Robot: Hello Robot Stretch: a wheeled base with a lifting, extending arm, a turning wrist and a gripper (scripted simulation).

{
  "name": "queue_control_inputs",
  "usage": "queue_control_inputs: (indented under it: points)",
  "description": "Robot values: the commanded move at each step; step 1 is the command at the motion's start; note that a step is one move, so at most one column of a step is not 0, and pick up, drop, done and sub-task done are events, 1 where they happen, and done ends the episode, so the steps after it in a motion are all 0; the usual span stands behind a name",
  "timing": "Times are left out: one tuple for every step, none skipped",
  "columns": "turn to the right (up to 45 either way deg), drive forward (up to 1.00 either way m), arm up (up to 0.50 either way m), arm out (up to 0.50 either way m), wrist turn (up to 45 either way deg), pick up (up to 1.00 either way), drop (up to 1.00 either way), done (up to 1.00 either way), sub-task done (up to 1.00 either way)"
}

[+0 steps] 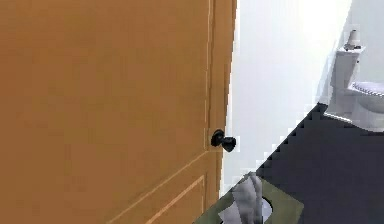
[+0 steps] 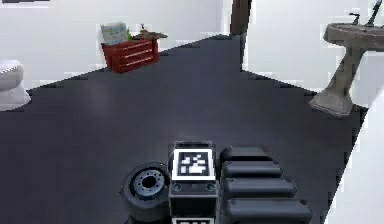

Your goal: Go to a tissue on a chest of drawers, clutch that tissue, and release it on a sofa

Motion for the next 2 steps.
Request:
queue_control_inputs:
  points:
    - [45.0, 0.00, 0.00, 0.00, 0.0, 0.00, 0.00, 0.00, 0.00]
    - [36.0, 0.00, 0.00, 0.00, 0.0, 0.00, 0.00, 0.00, 0.00]
